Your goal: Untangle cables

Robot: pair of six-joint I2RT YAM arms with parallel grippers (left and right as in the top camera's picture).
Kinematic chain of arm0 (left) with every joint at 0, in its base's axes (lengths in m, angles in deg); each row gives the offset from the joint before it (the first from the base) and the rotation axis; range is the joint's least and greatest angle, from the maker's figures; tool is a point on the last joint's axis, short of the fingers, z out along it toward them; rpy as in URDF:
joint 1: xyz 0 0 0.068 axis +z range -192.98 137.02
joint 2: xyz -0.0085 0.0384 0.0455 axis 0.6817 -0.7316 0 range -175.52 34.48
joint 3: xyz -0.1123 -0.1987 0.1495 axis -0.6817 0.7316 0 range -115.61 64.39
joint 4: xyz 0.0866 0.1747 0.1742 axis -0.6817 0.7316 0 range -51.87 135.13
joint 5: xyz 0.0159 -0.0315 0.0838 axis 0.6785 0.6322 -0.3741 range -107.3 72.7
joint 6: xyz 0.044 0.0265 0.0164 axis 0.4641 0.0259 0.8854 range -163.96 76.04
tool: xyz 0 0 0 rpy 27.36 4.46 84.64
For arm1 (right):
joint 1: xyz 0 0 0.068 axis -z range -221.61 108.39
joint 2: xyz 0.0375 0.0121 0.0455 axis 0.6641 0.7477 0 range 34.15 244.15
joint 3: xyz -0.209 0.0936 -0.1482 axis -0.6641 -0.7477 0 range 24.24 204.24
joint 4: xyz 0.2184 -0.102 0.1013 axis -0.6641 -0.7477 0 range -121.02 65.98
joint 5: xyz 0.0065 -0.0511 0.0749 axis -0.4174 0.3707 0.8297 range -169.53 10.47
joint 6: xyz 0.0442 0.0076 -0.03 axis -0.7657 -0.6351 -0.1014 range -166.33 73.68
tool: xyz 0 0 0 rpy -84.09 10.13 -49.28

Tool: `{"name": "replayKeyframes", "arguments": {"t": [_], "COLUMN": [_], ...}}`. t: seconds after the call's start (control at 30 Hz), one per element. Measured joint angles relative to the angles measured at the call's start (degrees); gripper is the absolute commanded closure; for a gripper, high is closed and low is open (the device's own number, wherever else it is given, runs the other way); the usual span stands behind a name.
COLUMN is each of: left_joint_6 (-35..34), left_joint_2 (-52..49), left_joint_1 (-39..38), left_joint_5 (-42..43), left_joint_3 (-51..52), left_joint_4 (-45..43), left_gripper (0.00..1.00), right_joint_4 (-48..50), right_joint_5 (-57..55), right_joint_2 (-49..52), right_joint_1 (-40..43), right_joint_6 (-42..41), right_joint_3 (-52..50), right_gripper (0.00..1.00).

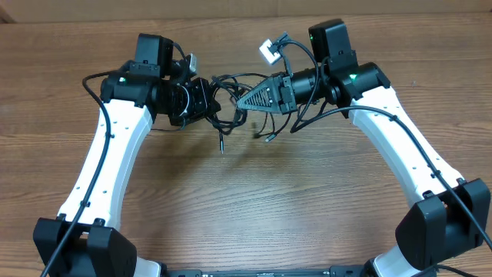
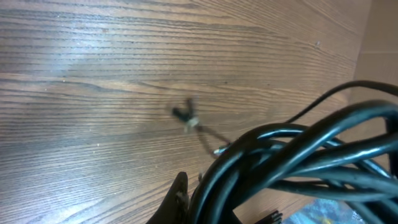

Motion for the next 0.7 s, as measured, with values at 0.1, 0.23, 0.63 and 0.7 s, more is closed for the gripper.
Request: {"name": "replayKeyframes", "arguments": {"t": [0.1,0.23,0.63,0.7], "left_joint_6": [-0.2,-0.2,3.5,8.0], "left_joint_2": [0.0,-0.1,-0.2,-0.2], "left_joint_1": [0.1,0.2,0.2,0.3], "left_joint_5": [-1.6,-3.7,-2.3,2.0], "left_joint_3": [0.0,0.0,0.1,0.1], "left_joint_4": [0.0,0.0,-1.7,-3.3], "left_gripper": [0.96,0.96,0.96,0.96], "right_joint_4": [1.8,2.3,-10.8,-11.2], "right_joint_5": [4.5,8.2,-29.3,-32.8], "right_joint_2": [0.0,-0.4,-0.5,-0.5], "right_joint_1": [1.5,7.5,7.9,6.1], "right_joint_6": [-1.4,-2.8,-11.7,-11.9], "right_joint_3": [0.0,0.0,0.0,0.0], "right_gripper": [0.96,0.96,0.52,0.51]}}
